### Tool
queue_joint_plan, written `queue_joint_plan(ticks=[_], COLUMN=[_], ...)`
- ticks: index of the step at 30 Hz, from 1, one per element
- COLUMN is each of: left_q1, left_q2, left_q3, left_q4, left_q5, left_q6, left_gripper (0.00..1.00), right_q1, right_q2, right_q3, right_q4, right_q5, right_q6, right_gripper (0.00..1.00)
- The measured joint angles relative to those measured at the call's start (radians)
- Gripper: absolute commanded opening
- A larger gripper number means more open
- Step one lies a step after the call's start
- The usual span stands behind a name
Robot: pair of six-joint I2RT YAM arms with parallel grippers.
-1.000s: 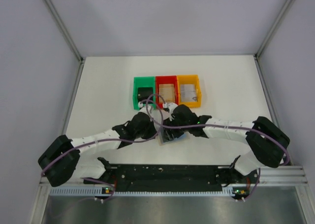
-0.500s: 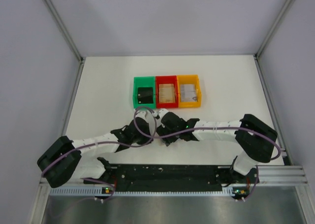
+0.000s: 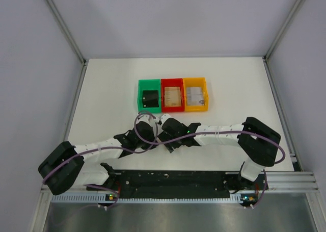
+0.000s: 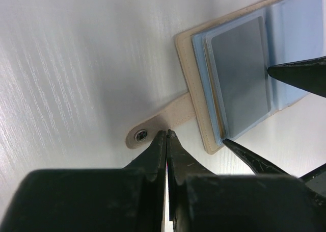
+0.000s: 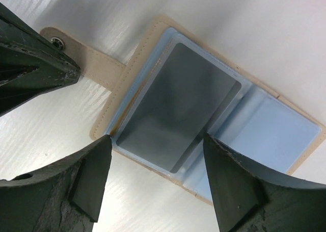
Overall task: Take the credit cards out of the card holder
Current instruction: Remove the credit card from the card holder.
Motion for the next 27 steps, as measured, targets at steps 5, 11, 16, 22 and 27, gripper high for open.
queue_joint_plan(ticks=[5,11,16,22,27], left_q1=[0.003,0.006,0.008,0.009,0.009], left_q2=[0.000,0.000,0.000,-0.002,-0.041], left_q3=[-0.002,-0.003,-0.004,-0.004,-0.006], left_q4=[0.004,0.006,0.009,0.009,0.000], left_q5=[0.000,0.003,0.004,0.004,0.012], left_q6=[-0.002,-0.002,0.002,0.007,0.011], left_gripper=[0.00,0.00,0.00,0.00,0.00], right_q1=[0.003,0.006,0.006,-0.002,-0.030], right_q2=[0.009,0.008,-0.003,-0.064,-0.118], right_q3=[0.010,0.019,0.022,0.022,0.011], right_q4=[-0.020,-0.037,-0.056,-0.086,-0.074], right_q5=[0.029,0.048,0.052,0.053,0.029], right_q6=[0.008,0.016,0.016,0.018,0.027], right_gripper=[0.57,0.42,0.34,0.33,0.33])
